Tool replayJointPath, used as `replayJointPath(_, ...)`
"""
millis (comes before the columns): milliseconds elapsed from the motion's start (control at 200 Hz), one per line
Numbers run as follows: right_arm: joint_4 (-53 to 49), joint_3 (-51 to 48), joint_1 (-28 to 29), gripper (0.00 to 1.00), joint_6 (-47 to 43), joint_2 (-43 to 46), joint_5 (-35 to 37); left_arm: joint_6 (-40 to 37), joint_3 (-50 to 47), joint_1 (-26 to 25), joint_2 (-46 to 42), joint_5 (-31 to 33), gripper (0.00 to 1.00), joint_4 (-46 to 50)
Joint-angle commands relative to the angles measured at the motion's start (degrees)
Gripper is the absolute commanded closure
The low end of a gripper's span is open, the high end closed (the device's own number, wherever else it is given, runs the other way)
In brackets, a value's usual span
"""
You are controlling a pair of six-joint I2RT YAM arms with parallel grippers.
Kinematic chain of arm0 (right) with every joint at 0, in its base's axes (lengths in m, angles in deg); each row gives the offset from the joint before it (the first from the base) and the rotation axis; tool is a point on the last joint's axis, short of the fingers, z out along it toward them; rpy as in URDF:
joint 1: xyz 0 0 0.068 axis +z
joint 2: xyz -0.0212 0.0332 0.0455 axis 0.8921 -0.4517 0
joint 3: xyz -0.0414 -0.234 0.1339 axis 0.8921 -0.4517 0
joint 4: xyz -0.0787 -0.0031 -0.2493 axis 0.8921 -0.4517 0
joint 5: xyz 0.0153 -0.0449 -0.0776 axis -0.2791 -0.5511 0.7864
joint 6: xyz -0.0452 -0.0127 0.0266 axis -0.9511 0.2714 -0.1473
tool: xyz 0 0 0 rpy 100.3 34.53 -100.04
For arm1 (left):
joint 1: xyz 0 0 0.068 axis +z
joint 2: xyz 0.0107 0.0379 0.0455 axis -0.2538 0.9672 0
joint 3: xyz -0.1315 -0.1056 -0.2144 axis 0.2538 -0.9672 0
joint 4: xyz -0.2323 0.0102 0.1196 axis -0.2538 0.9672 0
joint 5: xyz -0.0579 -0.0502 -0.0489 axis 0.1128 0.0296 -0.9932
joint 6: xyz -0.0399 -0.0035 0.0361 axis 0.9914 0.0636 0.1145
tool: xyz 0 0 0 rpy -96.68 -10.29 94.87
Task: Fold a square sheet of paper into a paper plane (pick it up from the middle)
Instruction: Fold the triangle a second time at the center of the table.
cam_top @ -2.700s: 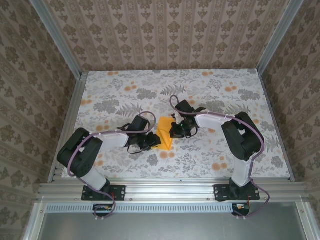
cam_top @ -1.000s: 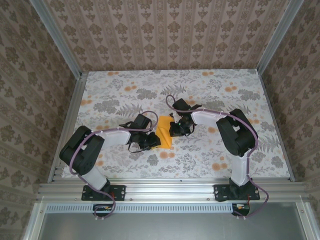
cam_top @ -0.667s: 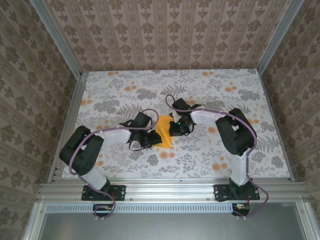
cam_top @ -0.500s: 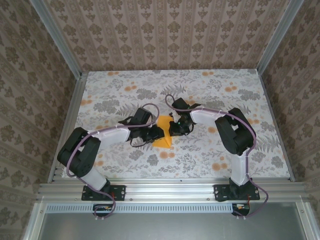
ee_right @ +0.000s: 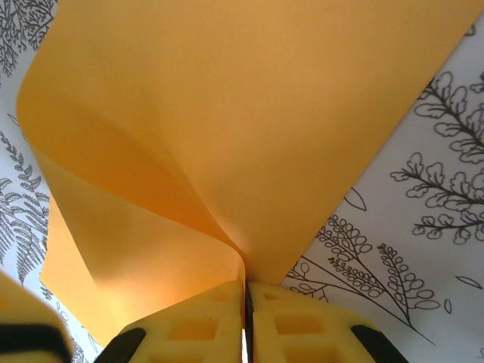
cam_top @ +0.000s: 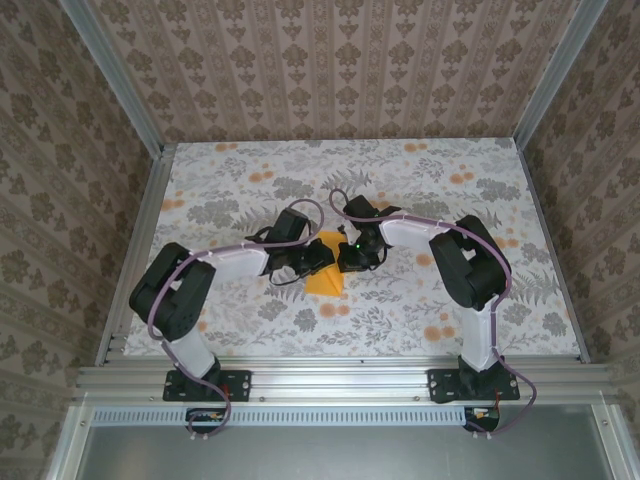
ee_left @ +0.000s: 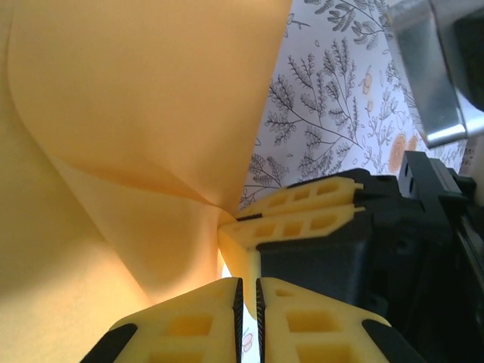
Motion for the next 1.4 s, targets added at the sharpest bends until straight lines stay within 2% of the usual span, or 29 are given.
replayJointPath(0, -3.71, -1.56, 0.40, 0.89, -0.44, -3.92, 4.44, 0.47, 2.07, 0.59, 1.64, 1.01, 0.85, 0.72)
replayJointPath(315, -3.89, -1.30, 0.39, 0.88, -0.23, -4.24, 4.45, -0.43, 1.79, 0.58, 3.14, 3.66, 0.87, 3.79)
replayJointPath(940, -5.09, -0.11, 0.40, 0.81, 0.35, -5.66, 4.69, -0.59, 1.82, 0.58, 4.64, 4.98, 0.87, 5.07)
replayJointPath(1395, -6.05, 0.29, 0.40, 0.80, 1.00, -6.79, 5.94, -0.31, 1.77, 0.49, 5.42, 5.47, 0.87, 5.84)
